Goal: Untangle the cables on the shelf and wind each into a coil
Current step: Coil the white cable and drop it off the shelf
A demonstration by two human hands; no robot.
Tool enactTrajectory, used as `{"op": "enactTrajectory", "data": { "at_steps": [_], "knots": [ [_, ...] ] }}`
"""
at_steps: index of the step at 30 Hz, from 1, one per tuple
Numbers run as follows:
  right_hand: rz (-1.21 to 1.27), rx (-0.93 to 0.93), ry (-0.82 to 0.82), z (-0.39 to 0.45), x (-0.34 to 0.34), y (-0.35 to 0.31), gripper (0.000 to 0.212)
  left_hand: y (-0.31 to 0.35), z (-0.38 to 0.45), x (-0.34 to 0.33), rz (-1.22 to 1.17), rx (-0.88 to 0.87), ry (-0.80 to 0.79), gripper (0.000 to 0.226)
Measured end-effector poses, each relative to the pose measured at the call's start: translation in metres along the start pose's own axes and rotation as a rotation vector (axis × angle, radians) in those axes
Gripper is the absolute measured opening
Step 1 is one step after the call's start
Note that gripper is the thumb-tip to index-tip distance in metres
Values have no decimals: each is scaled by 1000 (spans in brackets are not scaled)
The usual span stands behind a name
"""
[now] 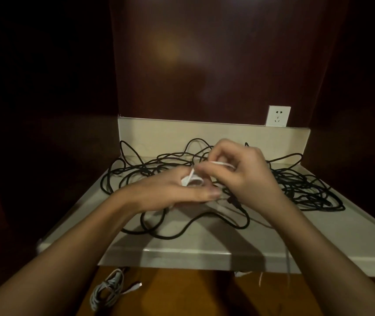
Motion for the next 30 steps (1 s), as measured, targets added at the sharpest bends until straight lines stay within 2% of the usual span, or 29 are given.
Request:
{"op": "enactTrajectory", "data": {
  "at_steps": [3,8,11,13,16,18,21,24,27,30],
  "knots": [
    [51,-89,67,-4,-1,10,27,-1,8,1,-217,15,98,13],
    [108,-166,153,-17,-17,28,18,3,20,-4,-619,42,198,36],
    [46,-177,210,-20,-19,34,16,3,25,-4,-779,66,277,34],
    [9,-157,222,-20,-21,28,13,6,25,-7,-950,54,183,41],
    [119,-173,329,-19,-24,24,14,17,22,-9,-1165,-10,44,58],
    [94,-194,362,-23,-30,27,15,24,21,-8,-1245,-56,34,53],
    [-162,-99,234,-37,-48,19,13,33,22,-11,-1361,-130,64,40],
    [-223,-130,69,-46,-63,9,11,28,26,-11,-1436,-117,241,20],
    [68,-262,46,-43,-67,9,16,17,33,-10,-1399,-127,474,16],
    [389,-501,7,-39,-64,9,17,14,32,-10,-1045,-229,838,24]
  ]
}}
Point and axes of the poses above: each hand's wrist, its own z-axis towards the middle knuckle, its own x-axis out of the back of the hand, y = z × x, the point moved 2 cm from there along z, towards the middle knuckle, and after that the axes turned 13 degrees about x, right-handed, at the moved point
